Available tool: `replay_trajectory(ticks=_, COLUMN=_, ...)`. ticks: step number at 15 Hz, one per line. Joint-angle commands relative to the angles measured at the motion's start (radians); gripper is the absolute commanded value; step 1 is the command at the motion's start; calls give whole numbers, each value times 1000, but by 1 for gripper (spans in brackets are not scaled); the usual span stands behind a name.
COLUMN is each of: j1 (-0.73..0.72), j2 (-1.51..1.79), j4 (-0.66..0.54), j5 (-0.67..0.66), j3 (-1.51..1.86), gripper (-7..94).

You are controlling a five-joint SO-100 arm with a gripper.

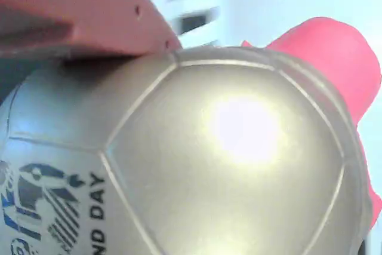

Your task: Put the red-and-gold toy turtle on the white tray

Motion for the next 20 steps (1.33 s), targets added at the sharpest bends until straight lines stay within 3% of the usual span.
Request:
replay_trajectory(ticks=1, j1=-61, j2=-8, j4=5, j5=78, j3=-48, gripper=0)
replay_trajectory(ticks=9, j1=-117, j2=-195, j4=-43, j5=193, j3=-80, gripper=0)
replay_trajectory(ticks=17, j1=-91, j2=-225, j4=-63, j5=192, j3=-106, gripper=0)
replay_trajectory(ticks=20, j1=-86, j2=-230, j4=-72, j5=179, j3=-100, gripper=42)
